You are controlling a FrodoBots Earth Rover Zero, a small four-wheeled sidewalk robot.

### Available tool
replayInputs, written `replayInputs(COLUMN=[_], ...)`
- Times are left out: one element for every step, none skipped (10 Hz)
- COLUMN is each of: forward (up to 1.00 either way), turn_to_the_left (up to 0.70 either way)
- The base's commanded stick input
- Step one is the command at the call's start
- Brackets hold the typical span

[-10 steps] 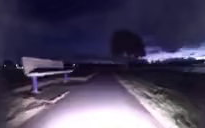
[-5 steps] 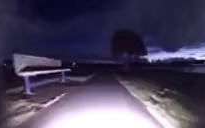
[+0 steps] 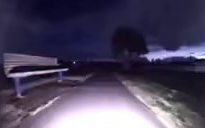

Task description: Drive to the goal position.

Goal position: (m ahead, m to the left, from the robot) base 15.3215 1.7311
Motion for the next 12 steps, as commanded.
replayInputs(forward=[0.70,0.70,0.70,0.70,0.70,0.70,0.70,0.70,0.70,0.70,0.70,0.70], turn_to_the_left=[0.00,0.00,0.00,0.00,0.00,0.00,0.00,0.00,0.00,0.00,0.00,0.00])
